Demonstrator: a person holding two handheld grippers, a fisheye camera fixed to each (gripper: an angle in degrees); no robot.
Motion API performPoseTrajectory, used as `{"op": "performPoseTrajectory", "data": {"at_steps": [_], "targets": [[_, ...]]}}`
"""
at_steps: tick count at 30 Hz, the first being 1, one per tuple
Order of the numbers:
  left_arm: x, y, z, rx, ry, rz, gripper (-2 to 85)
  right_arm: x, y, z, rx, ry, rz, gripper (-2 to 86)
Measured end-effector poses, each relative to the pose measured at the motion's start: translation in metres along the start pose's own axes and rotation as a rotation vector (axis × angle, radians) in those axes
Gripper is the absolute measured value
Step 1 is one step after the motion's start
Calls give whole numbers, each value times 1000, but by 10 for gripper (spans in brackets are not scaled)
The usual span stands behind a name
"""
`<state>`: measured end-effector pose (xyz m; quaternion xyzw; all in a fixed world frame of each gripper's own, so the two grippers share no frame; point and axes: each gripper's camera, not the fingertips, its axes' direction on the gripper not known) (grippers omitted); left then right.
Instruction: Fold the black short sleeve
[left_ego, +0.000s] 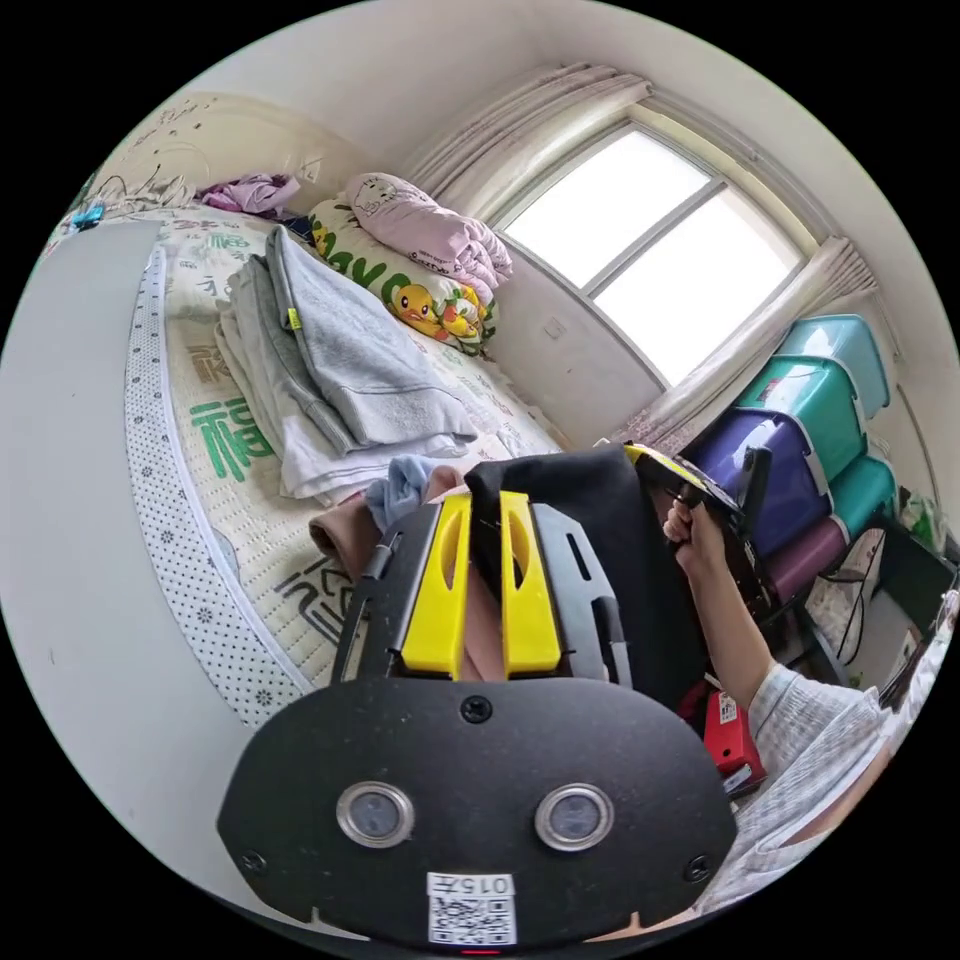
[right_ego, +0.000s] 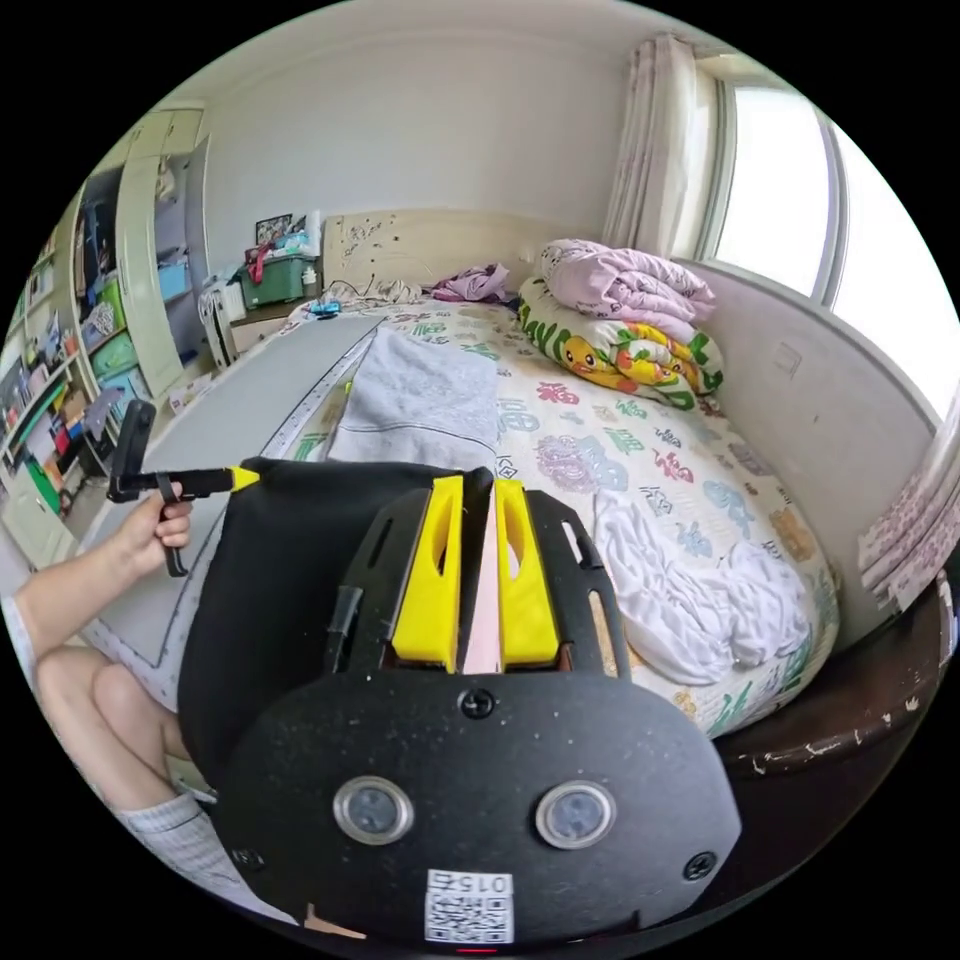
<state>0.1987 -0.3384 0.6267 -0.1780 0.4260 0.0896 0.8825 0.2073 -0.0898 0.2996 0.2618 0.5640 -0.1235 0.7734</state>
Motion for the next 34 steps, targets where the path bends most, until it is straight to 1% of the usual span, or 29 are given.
{"op": "performPoseTrajectory", "data": {"at_steps": [2,3,4,5,6,8,10,11,13,15,16,19,23,25,27,29,30,31,32,34], "targets": [[-4,-15,-5,16,-8,-2,38,9,-25,-14,9,-35,38,47],[-6,-26,-12,41,-25,1,27,8,-42,-29,58,17,46,35],[-11,-37,-19,69,-88,-11,16,0,-62,-44,121,70,21,40],[-13,-43,-23,81,-123,-13,16,-7,-73,-50,150,78,-2,43],[-19,-55,-26,85,-181,-12,16,-24,-96,-58,186,47,-62,52],[-32,-76,-24,50,-211,-27,29,-57,-136,-56,166,-64,-169,59],[-48,-100,-14,1,-197,-74,51,-112,-189,-22,34,-225,-313,58],[-51,-105,-11,-7,-193,-86,54,-126,-201,-8,-23,-260,-345,57],[-58,-124,4,-27,-172,-103,65,-171,-239,54,-273,-364,-412,60],[-62,-138,18,-56,-160,-113,72,-192,-257,90,-373,-354,-401,76],[-64,-146,27,-74,-155,-119,75,-204,-267,110,-426,-301,-400,87],[-70,-168,47,-97,-161,-138,81,-213,-280,139,-481,-217,-363,110],[-75,-194,67,-98,-159,-152,102,-201,-279,163,-544,-220,-320,104],[-77,-207,86,-143,-186,-158,110,-183,-283,150,-489,-254,-273,71],[-76,-215,95,-144,-185,-152,107,-171,-290,144,-510,-328,-229,54],[-74,-223,99,-149,-203,-147,91,-161,-293,131,-481,-350,-194,43],[-72,-228,99,-148,-216,-143,66,-157,-296,121,-455,-356,-185,37],[-72,-232,95,-138,-244,-164,30,-155,-298,106,-409,-353,-183,33],[-73,-234,92,-130,-236,-165,25,-153,-299,98,-383,-351,-178,31],[-72,-241,77,-91,-174,-170,12,-138,-304,58,-249,-386,-126,25]]}}
